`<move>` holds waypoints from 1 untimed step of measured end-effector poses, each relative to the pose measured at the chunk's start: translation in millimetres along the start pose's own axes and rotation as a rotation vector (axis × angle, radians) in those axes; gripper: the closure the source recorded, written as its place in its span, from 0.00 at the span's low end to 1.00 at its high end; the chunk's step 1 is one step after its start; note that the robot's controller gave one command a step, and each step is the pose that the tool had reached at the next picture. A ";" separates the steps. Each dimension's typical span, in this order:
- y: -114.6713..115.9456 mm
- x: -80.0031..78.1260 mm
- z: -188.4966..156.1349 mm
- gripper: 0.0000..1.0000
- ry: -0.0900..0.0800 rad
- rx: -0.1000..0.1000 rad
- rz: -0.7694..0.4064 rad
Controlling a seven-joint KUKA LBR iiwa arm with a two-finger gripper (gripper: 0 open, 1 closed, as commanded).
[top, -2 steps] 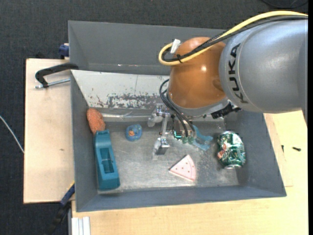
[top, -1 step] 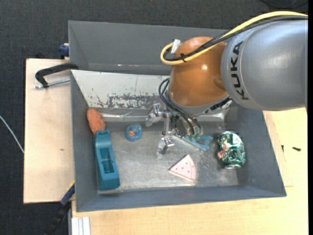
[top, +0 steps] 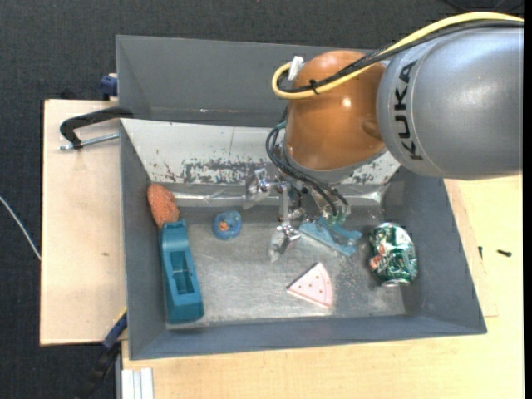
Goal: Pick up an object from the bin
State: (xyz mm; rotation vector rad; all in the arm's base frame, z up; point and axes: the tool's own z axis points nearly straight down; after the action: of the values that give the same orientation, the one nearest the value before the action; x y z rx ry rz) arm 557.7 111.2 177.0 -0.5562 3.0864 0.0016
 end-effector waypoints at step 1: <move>32.4 -35.9 21.2 0.00 -0.003 0.000 0.215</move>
Offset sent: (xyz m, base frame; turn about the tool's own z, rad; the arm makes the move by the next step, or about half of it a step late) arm 0.0315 0.0251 -0.0103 0.0754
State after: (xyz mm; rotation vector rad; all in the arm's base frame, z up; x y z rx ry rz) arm 580.1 154.1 156.0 -0.2209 3.1250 0.0031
